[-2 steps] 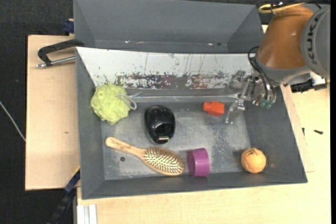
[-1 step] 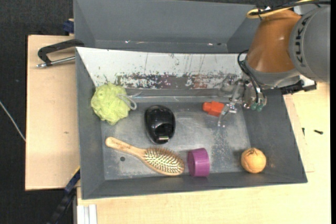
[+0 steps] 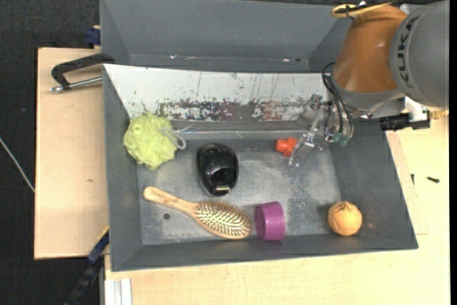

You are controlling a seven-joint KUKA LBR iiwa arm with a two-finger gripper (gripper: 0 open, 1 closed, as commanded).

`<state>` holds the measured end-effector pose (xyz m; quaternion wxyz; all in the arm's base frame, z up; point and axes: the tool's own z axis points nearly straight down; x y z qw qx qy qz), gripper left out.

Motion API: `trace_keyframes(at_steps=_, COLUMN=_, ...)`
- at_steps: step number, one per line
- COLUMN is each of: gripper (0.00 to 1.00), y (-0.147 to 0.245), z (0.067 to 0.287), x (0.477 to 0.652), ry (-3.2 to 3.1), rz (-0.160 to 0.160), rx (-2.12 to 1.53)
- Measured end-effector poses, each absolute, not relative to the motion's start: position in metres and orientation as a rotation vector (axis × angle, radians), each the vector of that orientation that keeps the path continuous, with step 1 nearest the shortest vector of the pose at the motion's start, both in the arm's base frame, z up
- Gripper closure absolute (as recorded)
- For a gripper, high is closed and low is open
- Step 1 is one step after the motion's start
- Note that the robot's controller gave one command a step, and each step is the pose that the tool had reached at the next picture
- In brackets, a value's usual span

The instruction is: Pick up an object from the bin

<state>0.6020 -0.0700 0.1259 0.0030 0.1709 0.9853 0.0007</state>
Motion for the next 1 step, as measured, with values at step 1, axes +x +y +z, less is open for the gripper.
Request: trace_keyframes(at_steps=1, gripper=0.00, y=-0.0606, z=0.0743, x=0.6004, ry=3.087, rz=0.001, rx=0.572)
